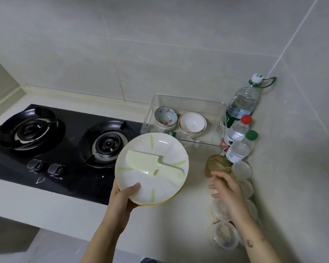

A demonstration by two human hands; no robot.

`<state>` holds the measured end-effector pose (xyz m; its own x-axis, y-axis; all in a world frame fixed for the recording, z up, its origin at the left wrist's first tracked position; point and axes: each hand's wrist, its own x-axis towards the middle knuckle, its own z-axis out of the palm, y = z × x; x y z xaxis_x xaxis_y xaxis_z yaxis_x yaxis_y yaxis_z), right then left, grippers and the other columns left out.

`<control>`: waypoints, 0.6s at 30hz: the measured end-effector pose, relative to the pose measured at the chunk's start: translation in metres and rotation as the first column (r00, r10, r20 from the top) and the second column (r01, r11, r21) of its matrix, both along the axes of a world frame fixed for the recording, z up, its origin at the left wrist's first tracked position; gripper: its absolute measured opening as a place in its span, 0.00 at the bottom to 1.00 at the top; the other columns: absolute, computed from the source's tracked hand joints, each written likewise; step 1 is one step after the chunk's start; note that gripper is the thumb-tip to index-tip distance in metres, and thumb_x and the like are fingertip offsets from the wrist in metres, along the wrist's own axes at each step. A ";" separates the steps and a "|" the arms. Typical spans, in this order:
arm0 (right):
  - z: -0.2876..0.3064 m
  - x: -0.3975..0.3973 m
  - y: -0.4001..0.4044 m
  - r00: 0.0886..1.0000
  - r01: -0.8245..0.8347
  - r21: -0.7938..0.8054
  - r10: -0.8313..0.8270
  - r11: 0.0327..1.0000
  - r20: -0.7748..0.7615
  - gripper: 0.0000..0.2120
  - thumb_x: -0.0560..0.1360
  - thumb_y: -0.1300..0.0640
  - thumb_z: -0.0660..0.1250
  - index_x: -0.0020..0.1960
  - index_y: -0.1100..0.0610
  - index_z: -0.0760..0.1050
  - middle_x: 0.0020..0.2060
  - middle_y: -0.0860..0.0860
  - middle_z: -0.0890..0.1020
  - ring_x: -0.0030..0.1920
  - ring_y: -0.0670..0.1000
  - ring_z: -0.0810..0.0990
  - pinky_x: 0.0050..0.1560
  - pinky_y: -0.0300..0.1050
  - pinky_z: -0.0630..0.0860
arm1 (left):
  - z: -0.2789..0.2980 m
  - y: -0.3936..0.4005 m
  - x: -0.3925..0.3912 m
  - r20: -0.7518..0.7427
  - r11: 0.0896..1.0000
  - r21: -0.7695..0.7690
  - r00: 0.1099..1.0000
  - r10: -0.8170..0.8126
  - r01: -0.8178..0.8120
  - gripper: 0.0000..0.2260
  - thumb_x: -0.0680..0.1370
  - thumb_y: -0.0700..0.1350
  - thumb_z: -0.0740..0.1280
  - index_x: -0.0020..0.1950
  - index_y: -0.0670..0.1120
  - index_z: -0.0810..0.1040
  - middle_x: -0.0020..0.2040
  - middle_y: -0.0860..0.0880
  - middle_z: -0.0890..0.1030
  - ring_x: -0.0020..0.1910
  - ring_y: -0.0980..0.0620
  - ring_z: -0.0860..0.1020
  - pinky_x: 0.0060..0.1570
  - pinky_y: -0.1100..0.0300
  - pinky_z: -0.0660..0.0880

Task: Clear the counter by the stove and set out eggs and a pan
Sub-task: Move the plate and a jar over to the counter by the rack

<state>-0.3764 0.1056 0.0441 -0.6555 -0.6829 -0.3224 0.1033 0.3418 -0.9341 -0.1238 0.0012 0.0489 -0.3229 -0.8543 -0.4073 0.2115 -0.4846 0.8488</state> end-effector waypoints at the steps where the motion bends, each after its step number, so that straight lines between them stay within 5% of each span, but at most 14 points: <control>1: 0.000 -0.006 0.009 0.998 0.012 0.004 -0.011 1.000 -0.063 0.09 0.78 0.63 0.64 0.48 0.50 0.77 0.44 0.53 0.81 0.44 0.51 0.79 0.43 0.45 0.76 | 0.001 -0.001 -0.003 -0.013 1.000 0.005 1.000 -0.006 0.006 0.28 0.66 0.40 0.69 0.65 0.55 0.73 0.59 0.49 0.81 0.56 0.45 0.80 0.39 0.52 0.80; 4: -0.006 -0.018 0.033 0.976 0.054 0.030 -0.047 0.998 -0.212 0.09 0.77 0.63 0.66 0.48 0.49 0.78 0.46 0.44 0.81 0.49 0.49 0.80 0.49 0.44 0.76 | 0.004 -0.005 -0.020 -0.025 0.999 -0.007 0.999 -0.038 0.038 0.28 0.67 0.39 0.68 0.65 0.55 0.72 0.60 0.49 0.81 0.56 0.45 0.80 0.40 0.52 0.79; 9: -0.028 -0.014 0.074 0.899 0.106 0.158 -0.027 0.982 -0.436 0.10 0.74 0.62 0.69 0.50 0.47 0.77 0.48 0.48 0.81 0.51 0.52 0.80 0.50 0.47 0.76 | 0.007 -0.003 -0.058 -0.059 0.990 -0.038 0.988 -0.141 0.139 0.27 0.69 0.39 0.68 0.67 0.53 0.72 0.61 0.47 0.80 0.56 0.45 0.80 0.40 0.51 0.79; 12: -0.034 -0.007 0.100 0.796 0.223 0.202 -0.059 0.954 -0.602 0.12 0.72 0.64 0.70 0.55 0.59 0.79 0.54 0.55 0.79 0.54 0.55 0.77 0.53 0.43 0.70 | 0.005 0.001 -0.072 -0.097 0.980 -0.007 0.975 -0.198 0.198 0.28 0.68 0.38 0.67 0.68 0.51 0.70 0.63 0.47 0.79 0.59 0.42 0.79 0.40 0.50 0.79; 14: -0.038 0.004 0.116 0.802 0.241 0.200 -0.079 0.950 -0.592 0.16 0.70 0.55 0.65 0.56 0.60 0.78 0.57 0.54 0.76 0.57 0.53 0.74 0.56 0.43 0.68 | 0.002 0.003 -0.074 -0.106 0.975 0.013 0.970 -0.218 0.221 0.28 0.70 0.37 0.68 0.69 0.51 0.70 0.63 0.46 0.79 0.60 0.42 0.78 0.41 0.49 0.79; 16: -0.050 0.011 0.130 0.819 0.152 0.254 0.022 0.955 -0.574 0.21 0.68 0.53 0.61 0.59 0.58 0.77 0.61 0.52 0.74 0.62 0.52 0.71 0.62 0.48 0.70 | -0.001 0.004 -0.074 -0.093 0.971 0.010 0.967 -0.235 0.237 0.25 0.73 0.33 0.66 0.69 0.50 0.71 0.62 0.47 0.79 0.59 0.43 0.79 0.41 0.49 0.80; 18: -0.065 0.016 0.142 0.784 0.060 0.368 0.185 0.928 -0.593 0.26 0.66 0.64 0.67 0.65 0.55 0.74 0.69 0.51 0.69 0.69 0.53 0.66 0.68 0.52 0.67 | -0.003 0.007 -0.073 -0.078 0.968 0.010 0.965 -0.248 0.250 0.24 0.76 0.31 0.62 0.69 0.51 0.71 0.61 0.48 0.80 0.57 0.46 0.80 0.39 0.51 0.80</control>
<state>-0.3609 0.2480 -0.0211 -0.7542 -0.6499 -0.0934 -0.4760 0.6392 -0.6040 -0.1967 0.0087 0.0461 -0.5551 -0.7352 -0.3891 0.1454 -0.5463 0.8248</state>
